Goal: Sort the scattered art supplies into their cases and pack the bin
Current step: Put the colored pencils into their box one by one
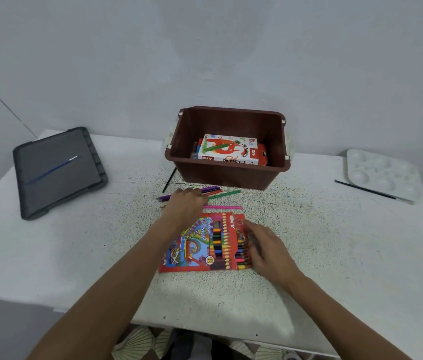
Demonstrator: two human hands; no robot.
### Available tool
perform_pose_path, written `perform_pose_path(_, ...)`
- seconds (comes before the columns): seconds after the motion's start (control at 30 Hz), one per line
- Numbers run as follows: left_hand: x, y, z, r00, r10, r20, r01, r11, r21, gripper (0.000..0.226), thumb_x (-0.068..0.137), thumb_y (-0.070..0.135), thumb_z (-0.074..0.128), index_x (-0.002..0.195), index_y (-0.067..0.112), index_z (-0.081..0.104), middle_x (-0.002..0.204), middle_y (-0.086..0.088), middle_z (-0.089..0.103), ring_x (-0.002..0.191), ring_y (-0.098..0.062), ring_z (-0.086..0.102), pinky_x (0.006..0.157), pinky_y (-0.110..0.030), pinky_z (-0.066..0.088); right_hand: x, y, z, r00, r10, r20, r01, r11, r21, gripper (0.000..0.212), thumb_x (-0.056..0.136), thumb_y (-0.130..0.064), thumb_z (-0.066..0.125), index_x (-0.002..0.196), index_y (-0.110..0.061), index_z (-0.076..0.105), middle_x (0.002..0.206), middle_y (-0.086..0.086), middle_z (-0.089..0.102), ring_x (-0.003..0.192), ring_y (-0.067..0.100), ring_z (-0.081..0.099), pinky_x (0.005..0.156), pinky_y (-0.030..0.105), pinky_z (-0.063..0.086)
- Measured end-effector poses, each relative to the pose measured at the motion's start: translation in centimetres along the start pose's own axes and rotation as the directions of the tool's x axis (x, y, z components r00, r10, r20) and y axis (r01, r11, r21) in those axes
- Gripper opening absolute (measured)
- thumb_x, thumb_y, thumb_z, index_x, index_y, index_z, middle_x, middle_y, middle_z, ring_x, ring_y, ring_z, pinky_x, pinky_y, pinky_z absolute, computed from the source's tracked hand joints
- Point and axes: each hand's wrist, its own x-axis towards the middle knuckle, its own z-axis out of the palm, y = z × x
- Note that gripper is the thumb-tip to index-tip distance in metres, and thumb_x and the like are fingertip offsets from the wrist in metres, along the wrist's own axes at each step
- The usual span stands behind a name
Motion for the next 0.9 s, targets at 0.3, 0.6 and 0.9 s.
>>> perform_pose_path(0.3,-1.0,3.0,-2.0,0.933,-0.135,-0.334,-0.074,0.834,-0.546,0.013,0.089,0.015,0.066,0.102,0.014,0.063,0.09,0.004,0.065,0.077,-0.011,0.063,0.069,-0.033,0.057,1.2,-0.8,-0.8,0.999,-0.023,-0.03,0.023,1.0,0.021,0.036,0.099,-0.018,0.05,0.135,-0.015,0.053,0.117,0.0,0.063,0.102,0.01,0.057,0.091,0.036,0.053)
perform_pose_path(0.6,-3.3,6.6,-3.8,0.901,-0.431,0.051,0.082,0.055,-0.995,0.017,0.086,0.005,0.073,0.098,0.004,0.061,0.097,-0.008,0.074,0.094,-0.015,0.071,0.084,-0.026,0.056,3.5,-3.2,-2.3,0.949,-0.129,-0.287,0.12,0.992,-0.049,0.025,0.093,-0.018,0.066,0.117,-0.009,0.066,0.101,0.001,0.064,0.093,0.012,0.055,0.078,0.026,0.045)
perform_pose_path(0.9,-4.8,7.0,-3.5,0.901,-0.404,0.158,0.097,-0.166,-0.981,0.011,0.088,0.002,0.069,0.097,-0.001,0.063,0.093,-0.018,0.074,0.09,-0.028,0.073,0.08,-0.032,0.058,2.8,-2.2,-2.6,0.947,-0.199,-0.253,0.157,0.971,-0.178,0.017,0.09,-0.011,0.068,0.106,-0.009,0.071,0.091,0.002,0.064,0.083,0.013,0.052,0.071,0.022,0.037)
